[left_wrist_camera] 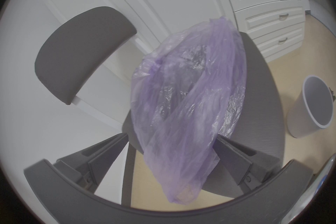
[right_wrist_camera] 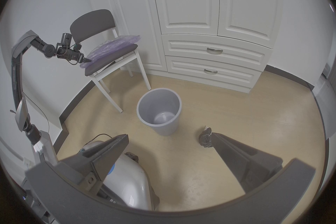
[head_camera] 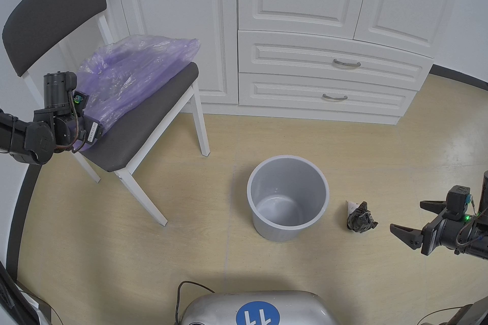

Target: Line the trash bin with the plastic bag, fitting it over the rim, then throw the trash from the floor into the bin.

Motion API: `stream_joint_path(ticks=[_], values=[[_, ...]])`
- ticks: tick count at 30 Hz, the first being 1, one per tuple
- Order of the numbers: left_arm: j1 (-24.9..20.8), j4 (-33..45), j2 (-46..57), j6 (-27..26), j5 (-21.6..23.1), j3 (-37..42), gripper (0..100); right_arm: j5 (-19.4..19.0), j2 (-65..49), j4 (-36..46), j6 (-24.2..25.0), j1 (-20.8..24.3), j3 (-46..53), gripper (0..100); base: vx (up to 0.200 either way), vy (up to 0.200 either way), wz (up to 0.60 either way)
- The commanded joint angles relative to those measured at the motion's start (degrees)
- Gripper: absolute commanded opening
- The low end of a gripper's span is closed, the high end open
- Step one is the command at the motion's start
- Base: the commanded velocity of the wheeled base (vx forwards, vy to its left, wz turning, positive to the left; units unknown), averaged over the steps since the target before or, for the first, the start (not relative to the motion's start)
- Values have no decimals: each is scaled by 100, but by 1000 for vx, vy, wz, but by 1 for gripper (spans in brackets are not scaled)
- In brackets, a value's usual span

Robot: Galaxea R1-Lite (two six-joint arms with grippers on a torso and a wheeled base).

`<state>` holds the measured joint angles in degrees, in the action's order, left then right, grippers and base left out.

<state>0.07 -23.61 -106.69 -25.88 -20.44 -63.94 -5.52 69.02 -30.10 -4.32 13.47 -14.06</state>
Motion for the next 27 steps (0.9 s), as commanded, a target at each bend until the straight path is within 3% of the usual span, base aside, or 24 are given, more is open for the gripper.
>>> stream_joint_path(ticks=[1, 12, 19, 27], values=[[133, -64, 70, -49, -30, -75, 100, -1, -12, -5, 1, -2, -1, 100, 0, 0, 0], [72, -21, 685, -22, 32, 13, 100, -1, 6, -260, -8, 6, 61, 100, 0, 0, 0], [72, 190, 931, -49, 32, 663, 100, -1, -3, -251, -8, 6, 78, 100, 0, 0, 0], [292, 243, 676, -13, 49, 760, 100, -1, 41, -242, -8, -2, 87, 100, 0, 0, 0]])
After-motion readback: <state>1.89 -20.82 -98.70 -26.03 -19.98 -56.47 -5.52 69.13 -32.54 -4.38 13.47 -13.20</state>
